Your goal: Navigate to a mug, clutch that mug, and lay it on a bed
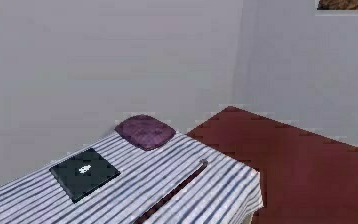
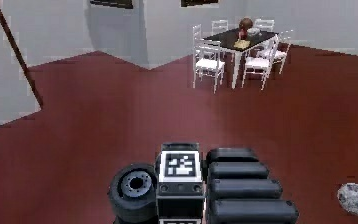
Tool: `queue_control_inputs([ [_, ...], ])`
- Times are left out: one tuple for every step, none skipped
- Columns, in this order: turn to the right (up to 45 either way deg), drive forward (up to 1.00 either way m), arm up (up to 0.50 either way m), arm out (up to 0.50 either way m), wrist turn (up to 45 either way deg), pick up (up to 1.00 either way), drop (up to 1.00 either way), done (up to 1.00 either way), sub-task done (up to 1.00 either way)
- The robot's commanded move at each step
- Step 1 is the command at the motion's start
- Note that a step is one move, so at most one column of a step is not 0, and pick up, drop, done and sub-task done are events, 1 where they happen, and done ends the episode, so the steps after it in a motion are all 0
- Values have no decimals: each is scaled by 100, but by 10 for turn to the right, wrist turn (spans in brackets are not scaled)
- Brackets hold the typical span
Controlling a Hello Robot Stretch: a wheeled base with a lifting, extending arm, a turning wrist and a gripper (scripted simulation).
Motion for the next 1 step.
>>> queue_control_inputs([
  [30,0,0,0,0,0,0,0,0],
])
